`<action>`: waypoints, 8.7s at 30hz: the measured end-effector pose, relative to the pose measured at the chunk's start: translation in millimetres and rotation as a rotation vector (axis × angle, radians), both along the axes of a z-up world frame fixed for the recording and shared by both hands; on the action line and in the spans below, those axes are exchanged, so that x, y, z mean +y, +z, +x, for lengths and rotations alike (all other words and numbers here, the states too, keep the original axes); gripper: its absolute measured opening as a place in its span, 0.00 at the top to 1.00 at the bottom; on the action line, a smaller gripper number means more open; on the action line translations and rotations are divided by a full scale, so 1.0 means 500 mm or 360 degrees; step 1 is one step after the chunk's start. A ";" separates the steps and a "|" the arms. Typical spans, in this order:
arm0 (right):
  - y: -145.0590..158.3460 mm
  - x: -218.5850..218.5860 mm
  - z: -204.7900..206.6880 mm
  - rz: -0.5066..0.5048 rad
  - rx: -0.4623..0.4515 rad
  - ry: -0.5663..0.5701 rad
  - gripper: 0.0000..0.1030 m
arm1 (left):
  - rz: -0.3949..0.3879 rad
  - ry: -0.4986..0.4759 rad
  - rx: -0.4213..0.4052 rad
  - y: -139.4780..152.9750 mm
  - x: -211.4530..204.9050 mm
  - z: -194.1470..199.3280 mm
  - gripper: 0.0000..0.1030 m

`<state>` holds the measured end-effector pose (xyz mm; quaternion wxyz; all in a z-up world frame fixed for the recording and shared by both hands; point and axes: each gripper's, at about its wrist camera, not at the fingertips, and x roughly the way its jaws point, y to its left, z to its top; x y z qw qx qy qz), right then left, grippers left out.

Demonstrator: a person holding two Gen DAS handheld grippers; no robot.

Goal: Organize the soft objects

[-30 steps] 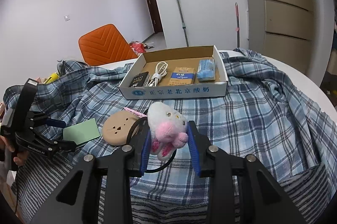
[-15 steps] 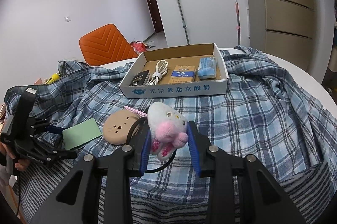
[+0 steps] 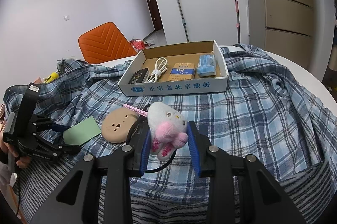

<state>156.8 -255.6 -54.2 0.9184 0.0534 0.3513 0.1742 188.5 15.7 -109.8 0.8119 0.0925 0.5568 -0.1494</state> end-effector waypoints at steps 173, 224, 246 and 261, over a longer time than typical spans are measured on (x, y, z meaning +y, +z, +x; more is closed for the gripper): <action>-0.052 0.100 0.160 -0.0288 0.0182 0.0188 0.25 | -0.0413 0.0315 -0.1092 0.127 -0.095 -0.011 0.00; -0.020 0.075 0.134 -0.0152 0.0064 0.0170 0.81 | -0.0302 -0.0028 -0.0254 -0.016 -0.173 0.098 0.13; -0.010 0.072 0.128 -0.0136 0.0019 0.0160 0.81 | -0.0279 -0.0015 -0.0549 0.029 -0.167 0.058 0.22; 0.028 0.059 0.112 -0.0123 -0.0154 0.0087 0.81 | -0.0367 0.0057 -0.0989 0.124 -0.151 -0.015 0.22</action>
